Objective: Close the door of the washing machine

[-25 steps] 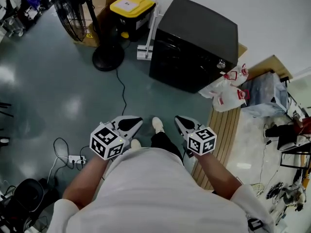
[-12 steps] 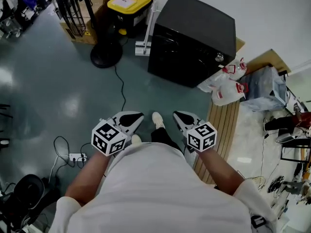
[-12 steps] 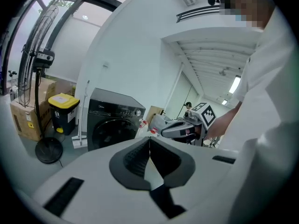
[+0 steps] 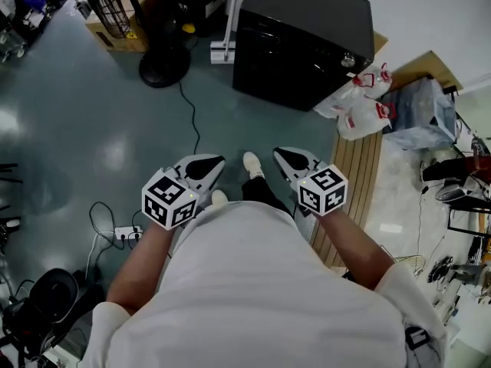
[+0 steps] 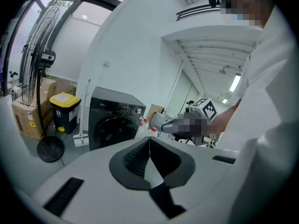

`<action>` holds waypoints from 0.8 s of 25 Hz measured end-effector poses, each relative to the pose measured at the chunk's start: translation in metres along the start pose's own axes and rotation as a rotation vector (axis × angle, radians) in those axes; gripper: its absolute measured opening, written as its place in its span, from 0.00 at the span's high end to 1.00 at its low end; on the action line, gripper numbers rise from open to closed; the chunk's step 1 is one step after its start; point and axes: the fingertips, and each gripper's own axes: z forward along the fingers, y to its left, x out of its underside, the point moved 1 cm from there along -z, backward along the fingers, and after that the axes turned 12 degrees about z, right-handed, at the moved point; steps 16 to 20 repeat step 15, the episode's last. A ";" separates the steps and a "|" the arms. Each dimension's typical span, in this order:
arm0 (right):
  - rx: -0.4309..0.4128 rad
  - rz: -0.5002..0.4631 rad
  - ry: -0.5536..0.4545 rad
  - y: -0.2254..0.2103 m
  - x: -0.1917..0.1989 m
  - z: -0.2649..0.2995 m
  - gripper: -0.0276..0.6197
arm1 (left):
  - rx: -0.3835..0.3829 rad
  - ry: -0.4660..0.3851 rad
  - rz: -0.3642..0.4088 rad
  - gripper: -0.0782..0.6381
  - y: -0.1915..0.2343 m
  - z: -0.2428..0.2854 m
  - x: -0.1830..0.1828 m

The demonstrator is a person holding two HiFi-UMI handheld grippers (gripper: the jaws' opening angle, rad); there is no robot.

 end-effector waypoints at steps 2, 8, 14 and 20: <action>0.000 0.000 0.003 0.001 0.002 0.000 0.95 | -0.002 0.002 -0.002 0.87 -0.001 -0.002 0.002; -0.001 0.007 0.012 0.000 0.004 0.002 0.95 | -0.004 0.016 -0.018 0.87 0.001 -0.001 0.008; -0.001 0.022 0.038 -0.011 0.018 0.006 0.95 | 0.008 0.045 -0.034 0.87 0.002 0.014 0.021; -0.001 0.025 0.045 -0.013 0.021 0.006 0.95 | 0.008 0.051 -0.039 0.87 0.002 0.017 0.024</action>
